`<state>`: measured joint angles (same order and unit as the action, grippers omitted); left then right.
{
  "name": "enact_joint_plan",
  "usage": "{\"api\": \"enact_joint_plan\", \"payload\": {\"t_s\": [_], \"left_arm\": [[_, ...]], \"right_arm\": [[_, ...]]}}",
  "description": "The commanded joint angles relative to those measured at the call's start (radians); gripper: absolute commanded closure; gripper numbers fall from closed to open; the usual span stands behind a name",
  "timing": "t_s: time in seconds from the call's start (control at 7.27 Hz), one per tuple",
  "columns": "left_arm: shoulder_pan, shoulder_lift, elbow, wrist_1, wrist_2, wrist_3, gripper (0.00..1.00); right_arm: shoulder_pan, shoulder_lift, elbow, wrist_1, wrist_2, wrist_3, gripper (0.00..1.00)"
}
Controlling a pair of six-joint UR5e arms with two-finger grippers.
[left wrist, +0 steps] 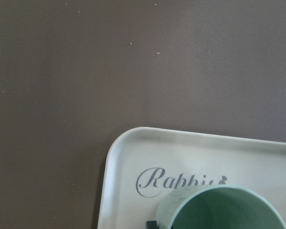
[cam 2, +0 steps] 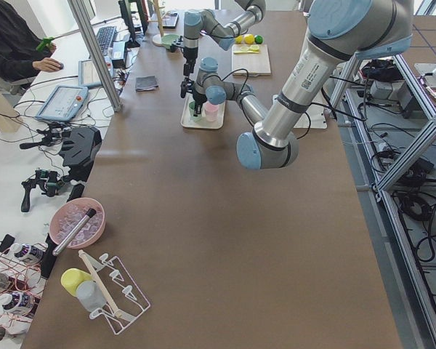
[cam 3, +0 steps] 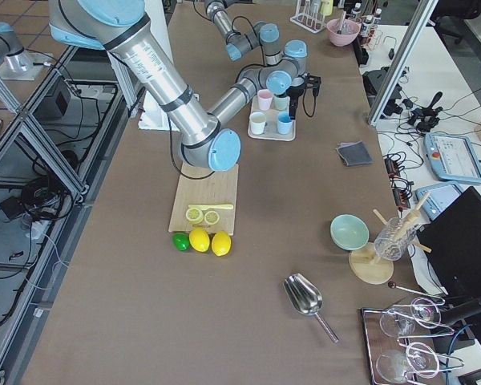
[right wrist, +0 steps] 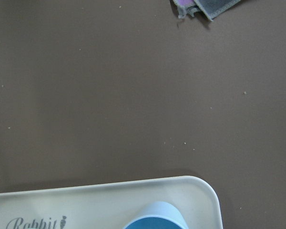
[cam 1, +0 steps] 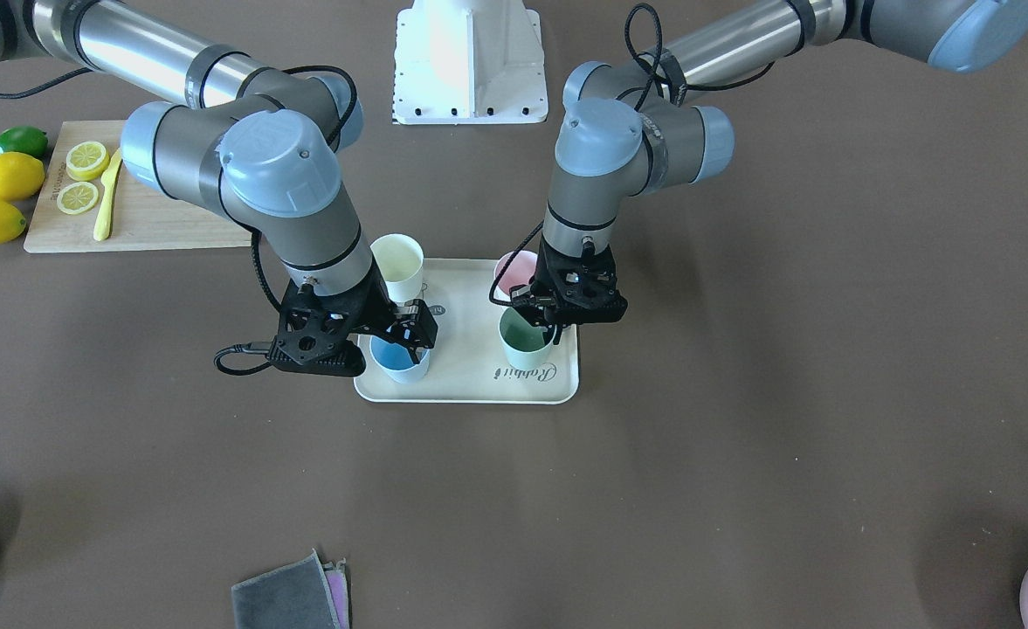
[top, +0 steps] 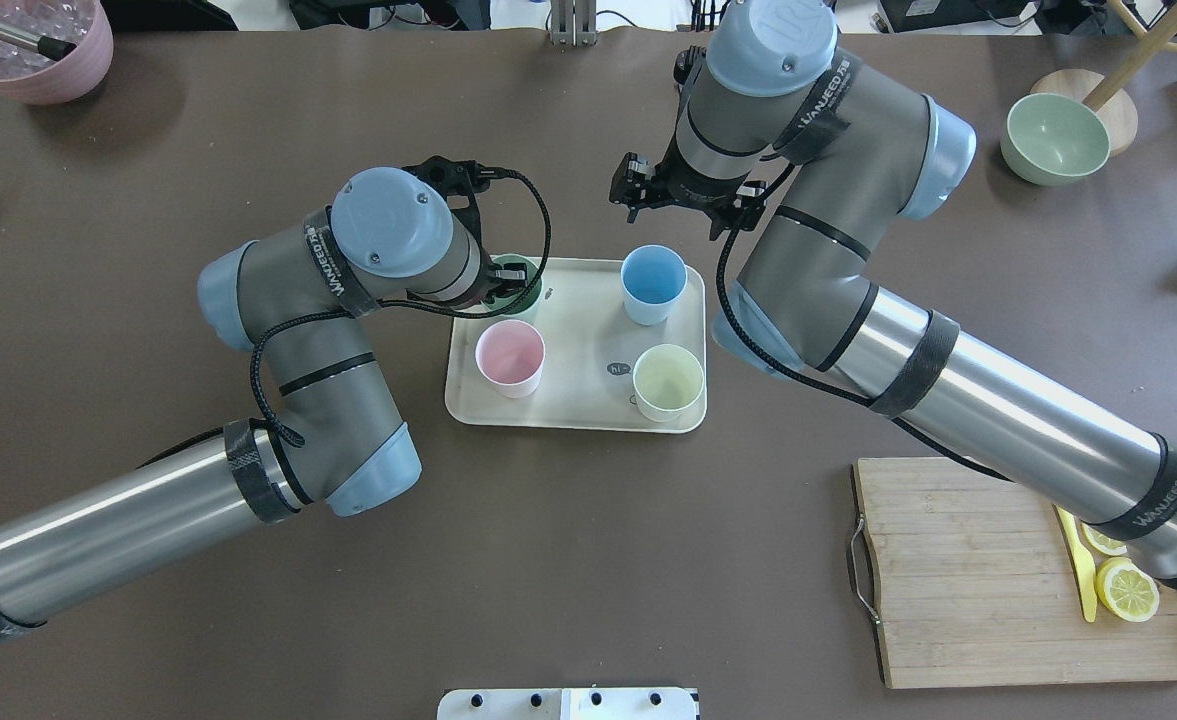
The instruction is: Place all cups on tray
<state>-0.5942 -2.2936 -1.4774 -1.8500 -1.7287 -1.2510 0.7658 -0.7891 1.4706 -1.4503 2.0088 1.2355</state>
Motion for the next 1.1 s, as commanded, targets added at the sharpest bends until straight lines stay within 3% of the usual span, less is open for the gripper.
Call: {"api": "enact_joint_plan", "payload": {"t_s": [0.0,0.14,0.28,0.41,0.69,0.83,0.96], "left_arm": [[-0.030,-0.001,-0.047,0.008,0.009,0.004,0.02],[-0.064,0.006,-0.097,0.014,-0.014,0.002,0.02],[-0.129,0.060,-0.148,0.021,-0.104,0.016,0.02],[-0.224,0.104,-0.193,0.028,-0.202,0.179,0.02],[-0.375,0.196,-0.225,0.022,-0.293,0.313,0.02],[-0.447,0.253,-0.237,0.012,-0.331,0.384,0.02],[-0.507,0.360,-0.279,-0.106,-0.356,0.410,0.02]], "right_arm": [[0.039,-0.012,0.034,-0.002,0.036,-0.037,0.00],[0.053,-0.034,0.055,-0.001,0.031,-0.100,0.00],[0.094,-0.045,0.060,-0.001,0.037,-0.135,0.00],[0.143,-0.054,0.072,0.001,0.048,-0.183,0.00],[0.249,-0.245,0.215,0.027,0.074,-0.340,0.00],[0.283,-0.318,0.223,0.062,0.088,-0.393,0.00],[0.324,-0.367,0.221,0.065,0.128,-0.454,0.00]]}}
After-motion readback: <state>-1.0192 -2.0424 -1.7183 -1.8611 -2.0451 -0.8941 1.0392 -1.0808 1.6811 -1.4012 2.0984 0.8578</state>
